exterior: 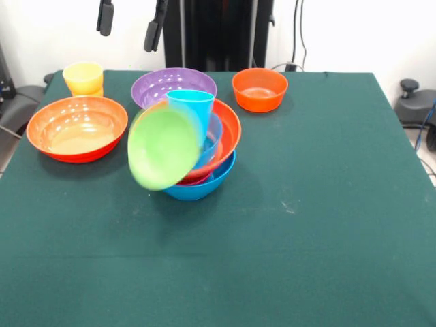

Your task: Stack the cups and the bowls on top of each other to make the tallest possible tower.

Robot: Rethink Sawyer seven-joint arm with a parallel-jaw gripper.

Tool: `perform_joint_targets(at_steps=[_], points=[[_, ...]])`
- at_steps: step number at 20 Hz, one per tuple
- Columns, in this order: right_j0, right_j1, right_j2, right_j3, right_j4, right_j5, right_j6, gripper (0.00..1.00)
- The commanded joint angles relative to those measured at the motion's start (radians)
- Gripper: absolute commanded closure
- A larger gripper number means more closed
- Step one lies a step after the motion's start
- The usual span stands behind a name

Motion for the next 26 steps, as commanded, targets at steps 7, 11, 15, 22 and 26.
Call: perform_joint_targets(at_steps=[7,11,15,22,26], points=[[0.001,0.011,0.059,-0.025,-0.025,0.111,0.007,0.0],[-0.008,0.007,0.063,-0.021,-0.024,0.109,-0.006,0.0],[-0.017,0.007,0.068,-0.02,-0.022,0.108,-0.016,0.0],[-0.04,0.029,0.085,-0.046,-0.02,0.098,-0.032,0.0],[-0.111,0.161,0.13,-0.195,-0.024,0.076,-0.075,0.0]])
